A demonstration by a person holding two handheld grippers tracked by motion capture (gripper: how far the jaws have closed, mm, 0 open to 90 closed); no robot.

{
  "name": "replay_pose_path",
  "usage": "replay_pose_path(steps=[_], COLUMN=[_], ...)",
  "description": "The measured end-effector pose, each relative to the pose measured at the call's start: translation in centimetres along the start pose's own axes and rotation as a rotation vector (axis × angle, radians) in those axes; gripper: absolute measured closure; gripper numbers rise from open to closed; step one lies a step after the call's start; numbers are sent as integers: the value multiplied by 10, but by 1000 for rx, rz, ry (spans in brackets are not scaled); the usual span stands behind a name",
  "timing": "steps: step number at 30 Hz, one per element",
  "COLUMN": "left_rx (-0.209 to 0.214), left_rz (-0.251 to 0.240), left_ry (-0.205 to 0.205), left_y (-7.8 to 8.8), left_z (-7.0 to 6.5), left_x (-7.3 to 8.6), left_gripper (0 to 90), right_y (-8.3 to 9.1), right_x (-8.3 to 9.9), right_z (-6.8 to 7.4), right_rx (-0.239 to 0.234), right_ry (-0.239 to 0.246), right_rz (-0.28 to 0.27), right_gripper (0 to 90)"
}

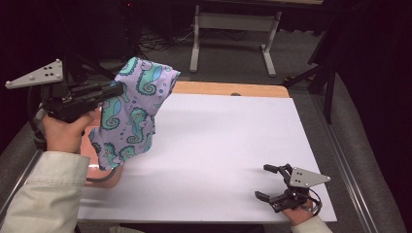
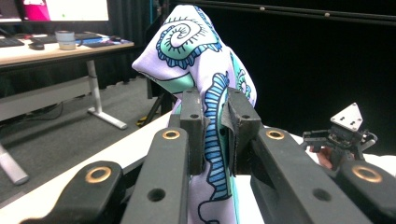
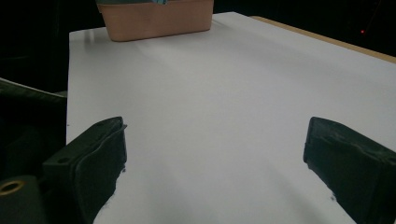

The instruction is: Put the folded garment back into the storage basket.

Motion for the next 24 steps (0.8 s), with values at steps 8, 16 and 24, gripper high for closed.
replay_pose_path(steps=[8, 16, 24], left_rx=[-50, -100, -142], left_rz=[4, 4, 4], left_ry=[4, 12, 17], left_y=[22, 47, 64], left_z=[12, 26, 37], left_x=[3, 6, 10], left_gripper=[804, 804, 803], right_y=[-2, -3, -5], right_x=[0, 1, 2], right_z=[0, -1, -1], right_rx=[-6, -6, -1], right_ry=[-2, -3, -2], right_rz=[4, 14, 26], right_gripper=[64, 64, 64])
Point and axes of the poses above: each handheld gripper's, and its own axes: y roughly backward along the jaws, x roughly out of its underside, z roughly to its left, the point moved 7 cm from there along -y, roughly forward along the jaws, and after that the axes turned 15 degrees about -x, right-handed, at the moved point
